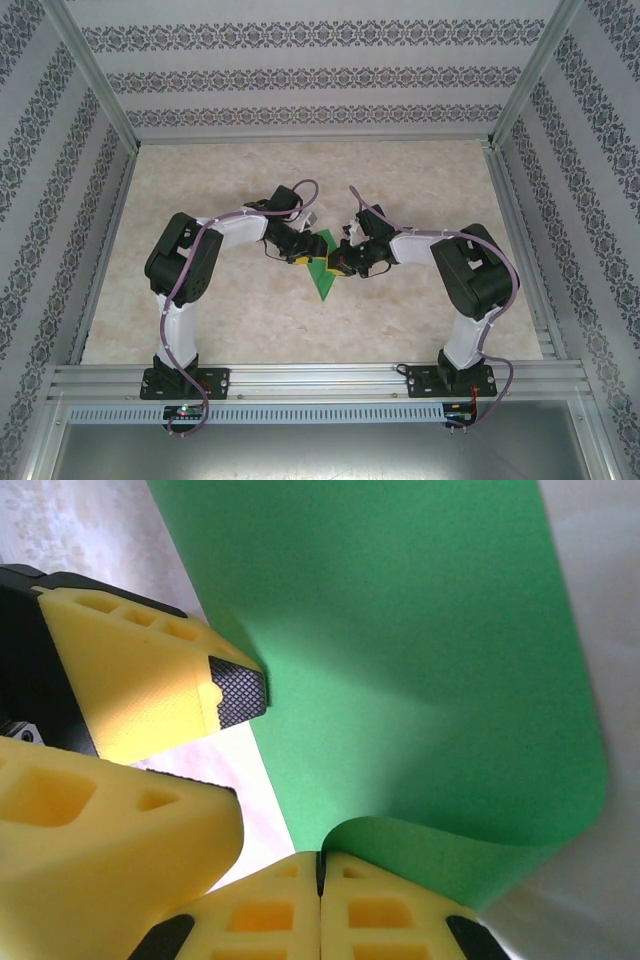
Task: Fold a paper plane with a square sheet of paper (pick it up from the middle)
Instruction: Third fold the triangle at the center of the table.
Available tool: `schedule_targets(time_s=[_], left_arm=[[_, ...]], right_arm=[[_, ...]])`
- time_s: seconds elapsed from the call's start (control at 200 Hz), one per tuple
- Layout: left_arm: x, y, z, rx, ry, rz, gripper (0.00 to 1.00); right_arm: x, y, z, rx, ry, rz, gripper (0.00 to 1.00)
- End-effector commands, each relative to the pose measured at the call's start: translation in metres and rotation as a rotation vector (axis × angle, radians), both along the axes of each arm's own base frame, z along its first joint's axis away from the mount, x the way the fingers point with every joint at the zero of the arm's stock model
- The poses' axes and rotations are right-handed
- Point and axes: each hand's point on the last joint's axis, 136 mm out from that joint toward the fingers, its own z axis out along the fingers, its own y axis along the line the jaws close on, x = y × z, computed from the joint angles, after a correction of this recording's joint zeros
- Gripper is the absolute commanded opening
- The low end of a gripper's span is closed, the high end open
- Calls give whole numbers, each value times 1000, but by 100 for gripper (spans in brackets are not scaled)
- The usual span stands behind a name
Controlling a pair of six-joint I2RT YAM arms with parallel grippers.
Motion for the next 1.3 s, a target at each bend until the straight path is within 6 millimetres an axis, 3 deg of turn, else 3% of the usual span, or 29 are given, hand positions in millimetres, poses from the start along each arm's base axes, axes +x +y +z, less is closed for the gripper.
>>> schedule_targets(time_s=[0.0, 0.255, 0.36, 0.659, 1.294], left_arm=[[11, -3, 42, -51, -66, 19, 58], [20, 12, 52, -32, -94, 68, 54], [23, 21, 41, 15, -89, 73, 48], [24, 23, 6, 64, -35, 49, 35], [15, 35, -34, 158, 24, 25, 29]], right_arm=[[-3, 4, -9, -37, 0, 27, 6], [-4, 6, -10, -42, 0, 37, 6], [-4, 7, -10, -43, 0, 37, 7], [-4, 9, -9, -41, -1, 38, 9], [-1, 16, -7, -49, -8, 48, 10]])
